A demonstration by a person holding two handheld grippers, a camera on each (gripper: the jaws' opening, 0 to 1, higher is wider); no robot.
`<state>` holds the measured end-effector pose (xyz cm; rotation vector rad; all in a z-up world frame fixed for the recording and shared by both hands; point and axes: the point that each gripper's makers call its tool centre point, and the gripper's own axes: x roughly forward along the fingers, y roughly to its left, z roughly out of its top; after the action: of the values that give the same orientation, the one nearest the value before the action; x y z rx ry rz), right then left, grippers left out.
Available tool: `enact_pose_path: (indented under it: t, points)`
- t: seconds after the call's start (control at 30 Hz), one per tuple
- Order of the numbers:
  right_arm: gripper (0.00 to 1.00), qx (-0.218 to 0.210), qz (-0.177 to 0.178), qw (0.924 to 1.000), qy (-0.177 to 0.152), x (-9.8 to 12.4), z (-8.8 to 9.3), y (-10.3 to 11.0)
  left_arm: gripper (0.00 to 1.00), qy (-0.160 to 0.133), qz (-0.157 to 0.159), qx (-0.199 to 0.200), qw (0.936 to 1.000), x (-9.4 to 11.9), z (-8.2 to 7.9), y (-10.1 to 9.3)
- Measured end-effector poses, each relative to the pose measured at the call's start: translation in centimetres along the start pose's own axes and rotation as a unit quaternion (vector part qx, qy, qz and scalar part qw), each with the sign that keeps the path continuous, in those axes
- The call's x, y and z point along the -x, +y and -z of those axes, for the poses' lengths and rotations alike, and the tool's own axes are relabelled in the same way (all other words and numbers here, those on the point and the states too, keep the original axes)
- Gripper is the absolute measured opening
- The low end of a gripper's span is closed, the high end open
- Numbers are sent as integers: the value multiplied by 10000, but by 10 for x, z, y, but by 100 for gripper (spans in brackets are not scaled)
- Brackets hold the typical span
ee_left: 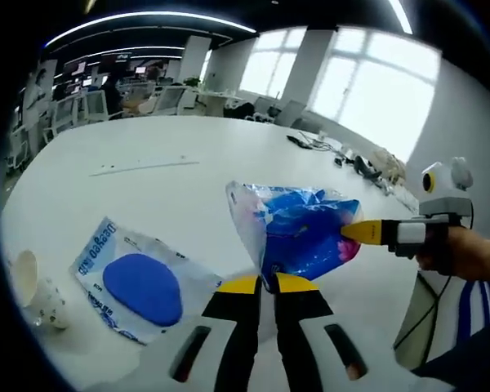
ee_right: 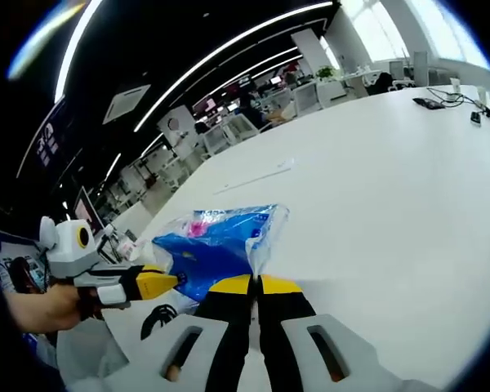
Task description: Arrange the tabletop items into an orderly group along one side of the table until the central work area is clear of visible clutter.
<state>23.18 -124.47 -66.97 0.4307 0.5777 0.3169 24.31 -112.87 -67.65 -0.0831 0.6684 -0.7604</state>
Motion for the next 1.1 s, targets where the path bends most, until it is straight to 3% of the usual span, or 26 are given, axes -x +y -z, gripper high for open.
enact_pose_path:
  t: [0.47,0.77,1.1]
  points:
    - [0,106,137,9998,36,-3,-16,-38,0,78,-41,-181,9998,-36,-9,-16]
    - [0,218,259,9993,163,-13,-23,-65,0,365,-95,-247,9990,-62,-3,-23]
    - [0,363,316,9978,467,-31,-11,-82,0,820,-242,-142,9962,-83,15,-15]
